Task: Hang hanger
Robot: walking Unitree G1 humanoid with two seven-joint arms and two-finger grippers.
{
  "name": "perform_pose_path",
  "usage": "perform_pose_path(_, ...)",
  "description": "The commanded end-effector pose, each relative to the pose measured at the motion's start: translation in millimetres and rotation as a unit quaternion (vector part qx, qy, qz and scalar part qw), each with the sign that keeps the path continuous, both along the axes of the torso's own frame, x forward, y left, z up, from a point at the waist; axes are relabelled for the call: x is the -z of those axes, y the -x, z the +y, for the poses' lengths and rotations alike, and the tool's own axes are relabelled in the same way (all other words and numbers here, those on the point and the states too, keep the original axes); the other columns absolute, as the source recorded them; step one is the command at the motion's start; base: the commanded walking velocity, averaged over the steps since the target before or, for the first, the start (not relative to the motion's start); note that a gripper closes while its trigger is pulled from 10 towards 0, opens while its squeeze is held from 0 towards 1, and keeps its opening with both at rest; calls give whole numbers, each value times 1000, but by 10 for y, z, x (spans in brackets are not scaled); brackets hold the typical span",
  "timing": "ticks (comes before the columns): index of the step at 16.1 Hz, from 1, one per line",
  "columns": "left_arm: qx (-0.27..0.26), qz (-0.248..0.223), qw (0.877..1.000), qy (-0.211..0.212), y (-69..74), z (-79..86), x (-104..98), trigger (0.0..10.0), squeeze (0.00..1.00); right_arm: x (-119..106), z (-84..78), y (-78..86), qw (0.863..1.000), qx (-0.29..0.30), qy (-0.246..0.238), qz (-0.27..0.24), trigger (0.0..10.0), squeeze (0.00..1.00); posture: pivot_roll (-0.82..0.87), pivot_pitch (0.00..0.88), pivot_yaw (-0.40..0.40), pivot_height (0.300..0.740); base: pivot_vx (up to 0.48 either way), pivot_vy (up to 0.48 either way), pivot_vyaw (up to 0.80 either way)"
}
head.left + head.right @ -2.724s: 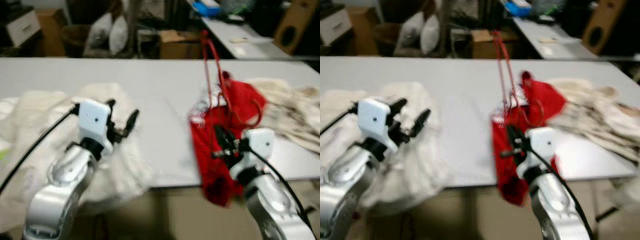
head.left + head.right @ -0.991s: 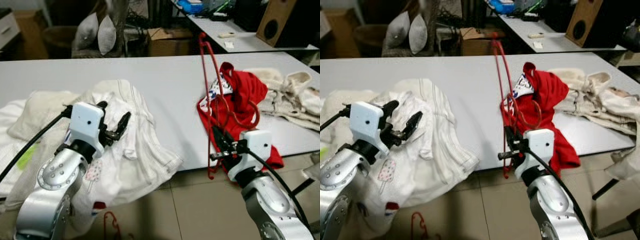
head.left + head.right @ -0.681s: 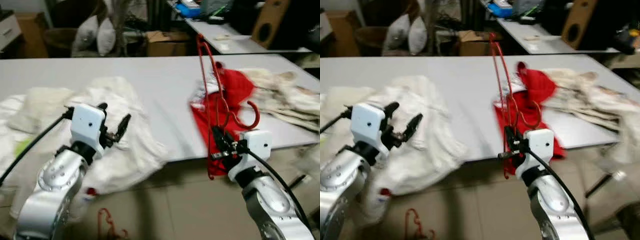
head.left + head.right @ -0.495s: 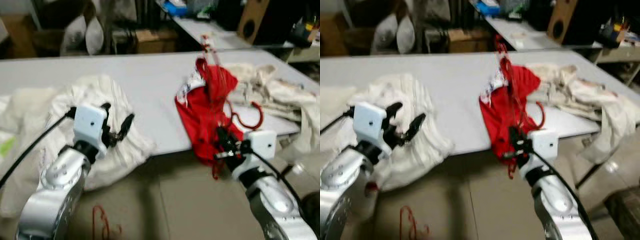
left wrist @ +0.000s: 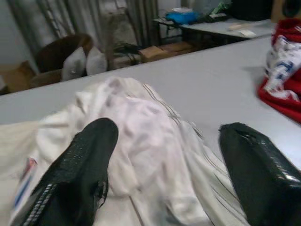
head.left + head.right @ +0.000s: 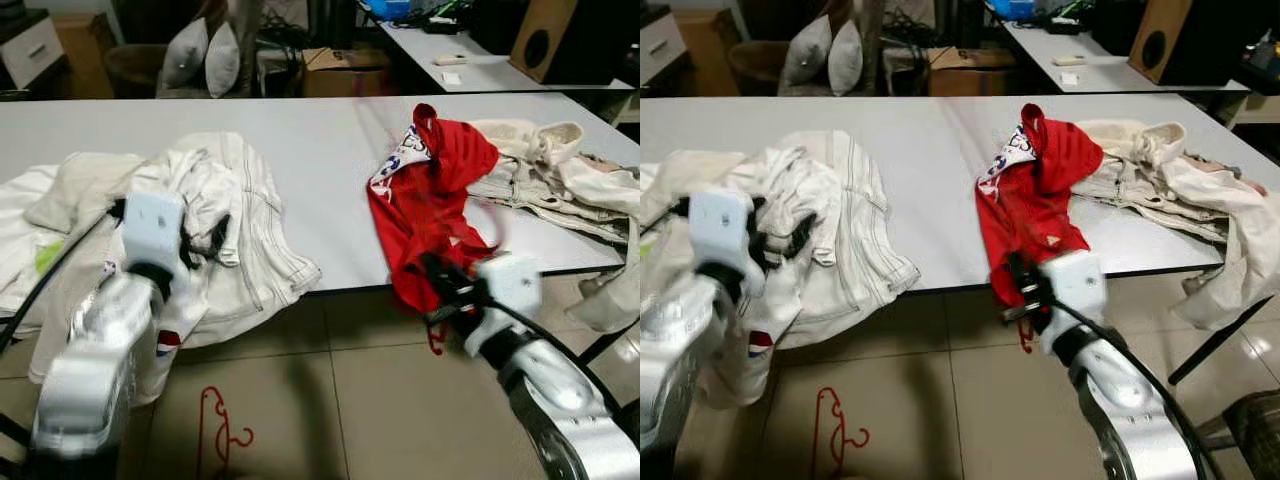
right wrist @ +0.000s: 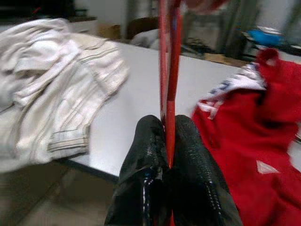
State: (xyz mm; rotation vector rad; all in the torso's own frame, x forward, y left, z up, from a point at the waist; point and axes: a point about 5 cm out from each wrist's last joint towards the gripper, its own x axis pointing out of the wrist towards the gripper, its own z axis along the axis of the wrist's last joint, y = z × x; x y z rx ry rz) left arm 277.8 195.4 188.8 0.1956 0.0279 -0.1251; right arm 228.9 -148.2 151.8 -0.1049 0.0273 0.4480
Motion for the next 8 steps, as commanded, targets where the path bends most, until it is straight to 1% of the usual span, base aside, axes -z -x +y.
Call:
perform_pose_path(1, -16, 4, 1000, -9, -57, 57, 28, 10000, 1000, 15, 45, -11, 999, -26, 18, -3, 10000, 0, 58, 0, -9, 740, 0, 0, 0)
perform_pose_path(2, -24, 12, 1000, -16, -139, 85, 58, 10000, 1000, 11, 32, -52, 998, -37, 42, -10, 10000, 0, 56, 0, -11, 740, 0, 0, 0)
perform_pose_path(3, -24, 14, 999, -17, -170, 97, 67, 10000, 1000, 15, 36, -60, 998, -37, 44, -10, 10000, 0, 55, 0, -14, 740, 0, 0, 0)
perform_pose_path(5, -22, 20, 999, -24, -292, 126, 126, 10000, 1000, 48, 41, -92, 999, -22, 44, -13, 10000, 0, 58, 0, -9, 740, 0, 0, 0)
perform_pose_path(6, -28, 22, 999, -12, -415, 118, 158, 10000, 988, 76, 19, -112, 999, -13, 50, -14, 10000, 0, 59, 0, -3, 740, 0, 0, 0)
perform_pose_path(7, -45, 22, 999, -18, -561, 157, 140, 10000, 0, 67, 27, -113, 998, -13, 53, -19, 10000, 0, 51, 0, 13, 740, 0, 0, 0)
perform_pose_path(8, -57, 18, 998, -30, -636, 183, 88, 10000, 0, 38, 8, -126, 998, -15, 52, -24, 10000, 0, 47, 0, 21, 740, 0, 0, 0)
